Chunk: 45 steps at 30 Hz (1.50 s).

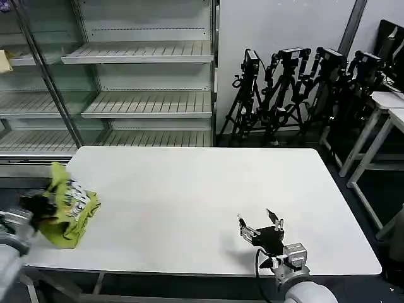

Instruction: Fold and organize the clothes.

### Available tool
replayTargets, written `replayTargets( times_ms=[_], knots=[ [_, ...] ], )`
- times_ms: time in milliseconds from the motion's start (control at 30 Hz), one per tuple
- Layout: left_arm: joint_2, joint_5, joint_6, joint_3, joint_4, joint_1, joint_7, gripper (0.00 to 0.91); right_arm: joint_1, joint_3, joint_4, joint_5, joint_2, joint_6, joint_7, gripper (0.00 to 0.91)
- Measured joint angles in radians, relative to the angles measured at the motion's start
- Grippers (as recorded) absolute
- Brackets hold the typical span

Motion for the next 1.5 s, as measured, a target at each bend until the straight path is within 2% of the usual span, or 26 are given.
replayTargets(
  times_ms=[167, 333, 600, 933, 967, 1000, 1233, 1500],
  knots=[
    [-0.118, 0.049, 0.008, 0.245, -0.107, -0.022, -0.054, 0.010, -0.015, 0.015, 0.011, -0.006, 0.000, -0.002, 0.000, 0.907],
    [-0.221, 0.053, 0.023, 0.443, -0.130, -0.084, -0.112, 0.010, -0.026, 0.034, 0.022, -0.005, -0.007, -0.005, 0.000, 0.907],
    [-0.334, -0.099, 0.042, 0.619, -0.078, -0.247, -0.241, 0.010, -0.014, 0.078, 0.033, 0.005, -0.016, -0.015, 0.000, 0.907],
    [-0.430, -0.185, 0.051, 0.777, -0.008, -0.378, -0.296, 0.020, 0.030, 0.159, 0.035, 0.004, -0.040, -0.012, 0.005, 0.907],
    [-0.438, -0.186, 0.052, 0.791, -0.002, -0.386, -0.298, 0.252, 0.035, 0.169, 0.034, 0.003, -0.044, -0.012, 0.005, 0.907],
    [-0.446, -0.187, 0.052, 0.806, 0.004, -0.393, -0.299, 0.907, 0.041, 0.177, 0.033, 0.002, -0.046, -0.010, 0.004, 0.907],
    [-0.483, -0.190, 0.049, 0.878, 0.017, -0.420, -0.296, 0.907, 0.095, 0.207, -0.009, -0.016, -0.046, 0.025, -0.008, 0.907],
    [-0.499, -0.185, 0.033, 0.893, -0.006, -0.438, -0.272, 0.907, 0.160, 0.200, -0.069, -0.049, -0.033, 0.074, -0.028, 0.907]
  ],
)
